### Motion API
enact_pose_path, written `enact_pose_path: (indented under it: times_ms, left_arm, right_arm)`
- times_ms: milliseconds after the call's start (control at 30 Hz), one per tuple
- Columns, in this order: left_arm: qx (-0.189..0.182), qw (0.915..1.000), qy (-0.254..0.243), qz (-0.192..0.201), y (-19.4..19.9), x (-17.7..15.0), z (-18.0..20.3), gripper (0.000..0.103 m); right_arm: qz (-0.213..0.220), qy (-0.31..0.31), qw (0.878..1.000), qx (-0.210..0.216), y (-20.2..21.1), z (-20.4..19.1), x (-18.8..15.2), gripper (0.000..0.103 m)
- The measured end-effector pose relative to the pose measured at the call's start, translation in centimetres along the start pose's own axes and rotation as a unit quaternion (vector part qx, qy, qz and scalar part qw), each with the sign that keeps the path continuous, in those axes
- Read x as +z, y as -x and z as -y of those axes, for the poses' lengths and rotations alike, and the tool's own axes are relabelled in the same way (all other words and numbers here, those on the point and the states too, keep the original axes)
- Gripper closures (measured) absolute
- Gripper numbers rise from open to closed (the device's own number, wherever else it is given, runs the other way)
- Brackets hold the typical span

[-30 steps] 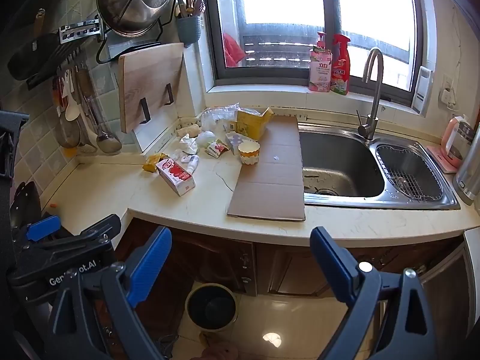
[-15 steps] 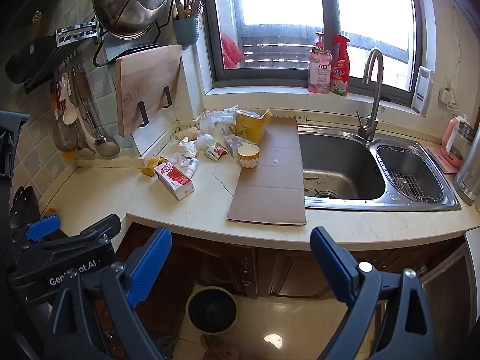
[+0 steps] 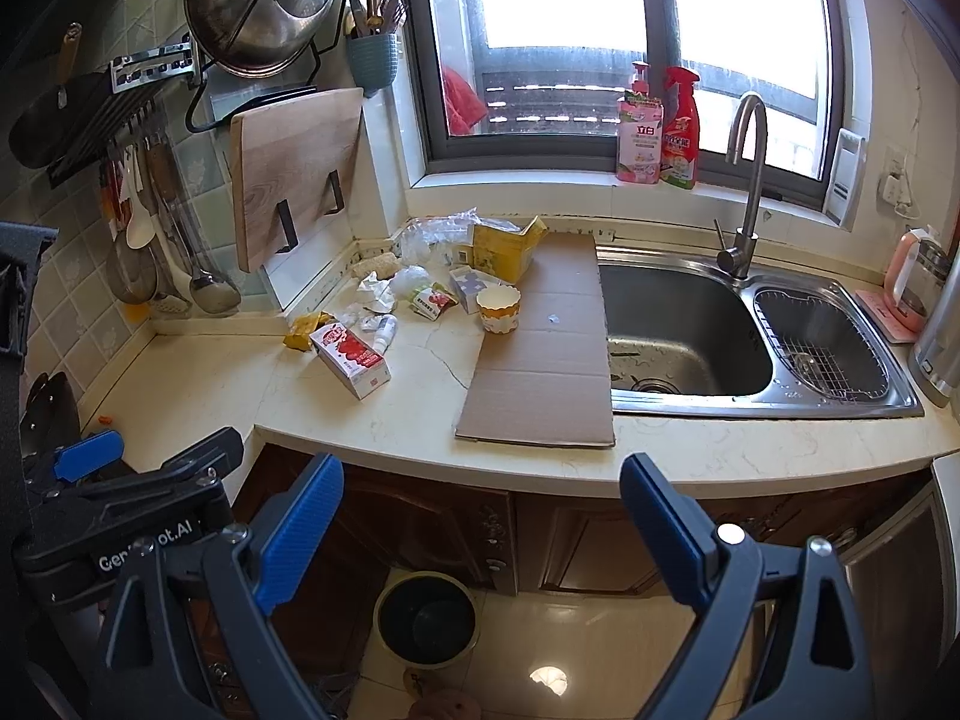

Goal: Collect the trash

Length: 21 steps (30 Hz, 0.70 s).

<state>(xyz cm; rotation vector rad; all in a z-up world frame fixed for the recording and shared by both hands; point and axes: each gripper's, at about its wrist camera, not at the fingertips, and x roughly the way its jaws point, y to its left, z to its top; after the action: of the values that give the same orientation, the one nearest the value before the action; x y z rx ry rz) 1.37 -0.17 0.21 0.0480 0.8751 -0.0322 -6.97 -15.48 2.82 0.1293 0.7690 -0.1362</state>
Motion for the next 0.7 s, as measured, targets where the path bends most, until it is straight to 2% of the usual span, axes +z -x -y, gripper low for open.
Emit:
enact_pose_path:
  times_ms: [267, 700]
  left_arm:
    - [-0.008, 1.0, 0.004, -0.002, -0.1, -0.25, -0.14, 0.008]
    - [-0.01, 0.9999, 0.007, -0.006, -0.39, -0.21, 0.02, 0.009]
  right_arm:
    - [-0.002, 0.005, 1.0, 0.003, -0.31, -0.48, -0.24, 0.009]
    - [-0.003, 0.003, 1.0, 0.004, -0.43, -0.45, -0.35, 0.009]
